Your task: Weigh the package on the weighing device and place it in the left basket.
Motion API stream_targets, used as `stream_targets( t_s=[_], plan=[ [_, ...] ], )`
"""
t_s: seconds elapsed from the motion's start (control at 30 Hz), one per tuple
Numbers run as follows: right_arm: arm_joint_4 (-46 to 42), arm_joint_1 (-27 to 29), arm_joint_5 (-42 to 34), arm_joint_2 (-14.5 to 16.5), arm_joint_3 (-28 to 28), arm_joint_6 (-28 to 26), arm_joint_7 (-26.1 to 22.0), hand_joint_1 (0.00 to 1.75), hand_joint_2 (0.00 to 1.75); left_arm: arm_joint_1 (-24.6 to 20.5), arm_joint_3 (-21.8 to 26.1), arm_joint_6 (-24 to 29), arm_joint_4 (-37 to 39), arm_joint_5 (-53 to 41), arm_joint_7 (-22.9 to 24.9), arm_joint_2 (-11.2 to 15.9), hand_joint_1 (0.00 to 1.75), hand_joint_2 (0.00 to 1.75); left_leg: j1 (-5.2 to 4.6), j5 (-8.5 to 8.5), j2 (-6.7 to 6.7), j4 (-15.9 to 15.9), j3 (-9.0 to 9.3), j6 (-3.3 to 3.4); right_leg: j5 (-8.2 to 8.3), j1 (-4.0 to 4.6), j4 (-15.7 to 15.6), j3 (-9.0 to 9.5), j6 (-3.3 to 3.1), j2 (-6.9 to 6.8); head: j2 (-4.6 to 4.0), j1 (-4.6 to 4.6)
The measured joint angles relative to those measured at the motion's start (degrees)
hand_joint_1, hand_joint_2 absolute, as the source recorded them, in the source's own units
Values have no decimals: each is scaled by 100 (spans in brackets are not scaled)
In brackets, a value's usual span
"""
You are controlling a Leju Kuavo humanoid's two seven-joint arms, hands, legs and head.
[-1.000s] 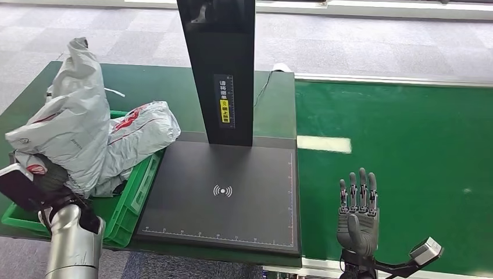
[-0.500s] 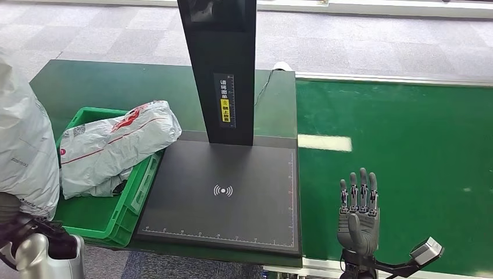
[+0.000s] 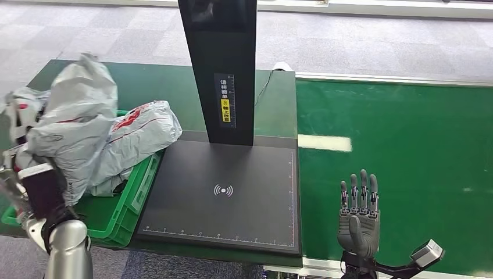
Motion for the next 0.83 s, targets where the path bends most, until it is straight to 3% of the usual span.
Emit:
stream_targets(
  t_s=[0.2,0.6,0.83],
  plan=[
    [0,-16,68,-2,-1,67,-31,0,175,-758,-544,-258,1258,-1352,1011,347,171,175,1,3,2,0,1,1,2,2,1,2,-1,1,0,0],
    [32,-45,122,-11,5,89,-51,0,175,-1582,-837,-544,2536,-2183,1518,782,170,175,1,3,4,0,-1,1,3,1,2,1,-2,2,0,-1],
    [82,-88,135,-41,5,90,-67,0,175,-1678,-855,-539,2821,-2127,1530,986,169,175,1,3,4,0,2,1,2,2,3,2,-2,3,0,-2]
  ],
)
